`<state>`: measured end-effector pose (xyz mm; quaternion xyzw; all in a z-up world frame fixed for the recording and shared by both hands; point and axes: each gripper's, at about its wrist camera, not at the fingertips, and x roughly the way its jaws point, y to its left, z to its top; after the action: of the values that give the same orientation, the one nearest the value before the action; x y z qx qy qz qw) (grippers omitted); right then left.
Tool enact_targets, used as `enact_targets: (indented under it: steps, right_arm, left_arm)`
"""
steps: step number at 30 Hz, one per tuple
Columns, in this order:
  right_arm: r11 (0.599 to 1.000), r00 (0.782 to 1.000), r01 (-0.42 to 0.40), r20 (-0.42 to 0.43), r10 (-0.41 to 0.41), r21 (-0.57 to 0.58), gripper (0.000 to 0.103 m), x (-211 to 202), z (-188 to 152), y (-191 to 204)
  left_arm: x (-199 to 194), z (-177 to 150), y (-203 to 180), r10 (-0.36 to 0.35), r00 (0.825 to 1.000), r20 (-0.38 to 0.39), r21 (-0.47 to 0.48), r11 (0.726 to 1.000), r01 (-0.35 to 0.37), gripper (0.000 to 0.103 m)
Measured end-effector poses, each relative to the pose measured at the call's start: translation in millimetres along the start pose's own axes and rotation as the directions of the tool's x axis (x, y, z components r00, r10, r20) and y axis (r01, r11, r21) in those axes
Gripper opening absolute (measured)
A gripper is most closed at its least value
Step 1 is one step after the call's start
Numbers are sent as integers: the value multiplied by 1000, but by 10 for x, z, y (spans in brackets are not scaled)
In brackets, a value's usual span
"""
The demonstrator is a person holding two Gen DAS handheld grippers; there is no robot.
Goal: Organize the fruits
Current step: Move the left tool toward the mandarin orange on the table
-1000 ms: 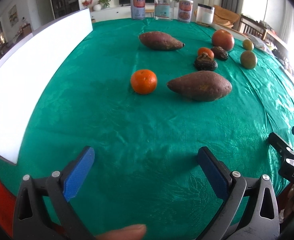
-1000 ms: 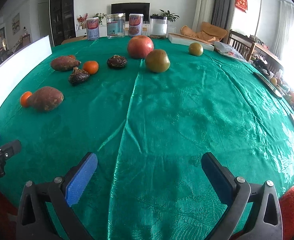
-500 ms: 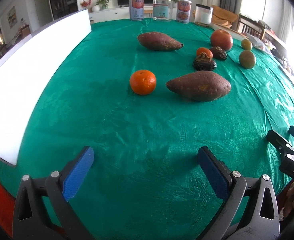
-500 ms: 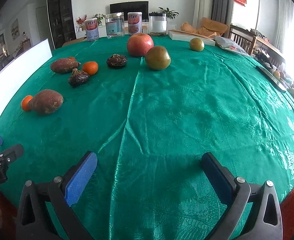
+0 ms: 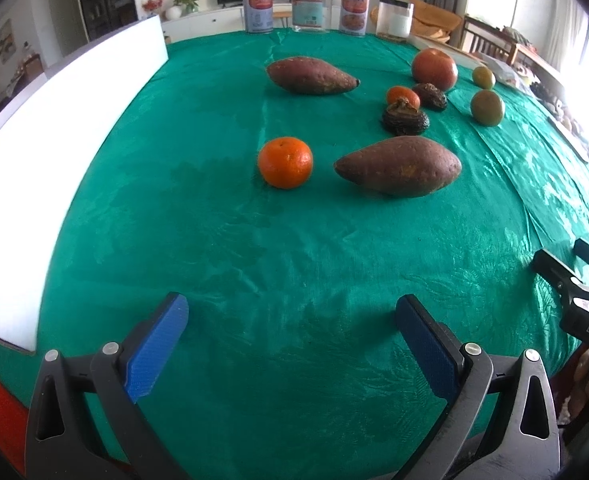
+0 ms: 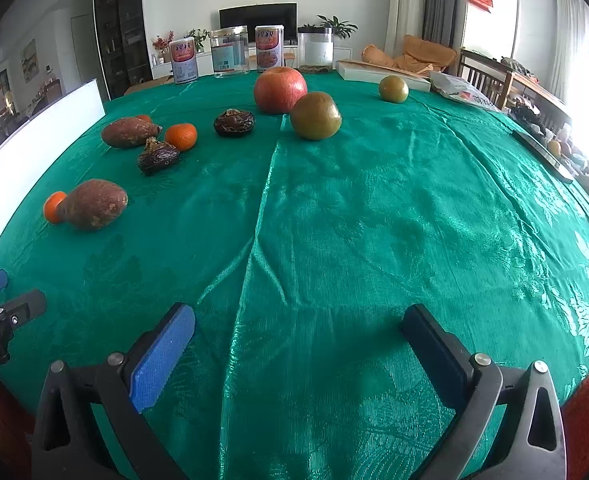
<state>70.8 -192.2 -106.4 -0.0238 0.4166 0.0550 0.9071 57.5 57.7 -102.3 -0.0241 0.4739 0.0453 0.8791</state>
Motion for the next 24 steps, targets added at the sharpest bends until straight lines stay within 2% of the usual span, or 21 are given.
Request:
enact_targets:
  steps: [5,6,9,11,13,15,21,24]
  right_arm:
    - [1000,1000,-2,0,2,-1,103,-3,-6,-3]
    - [1000,1000,-2,-1,2,-1,103,-3,-6,-3]
    - [1000,1000,-4,-2,4,-2,103,-6,-10,-3]
    - [1000,1000,-6,-2,6,-4,103,-15,-19,-2]
    - [1000,1000,-8,-3,8,-6,103,-22,-23,-1]
    - [1000,1000,-7,-3,7,-5,103,-21,-23,1]
    - [1000,1000,-7,-2,7,-6,103,-22,-23,1]
    - [1000,1000,-7,-2,7,-5,103,-22,-24,0]
  left_arm:
    - [85,270,432,-65,998,-28,-147,987,60,102]
    - [130,331,453,-87,995,-42,-135,988,81,102]
    - [243,458,316,-106,991,-82,23,994,108,102]
    - [295,485,211,-87,993,-86,122,988,97,102]
    - [340,532,184,-82,994,-77,176,980,95,103]
    - [373,592,210,-86,993,-79,168,981,98,102]
    - [475,771,360,-56,997,-62,67,996,60,102]
    - [468,770,312,-71,996,-53,65,995,74,101]
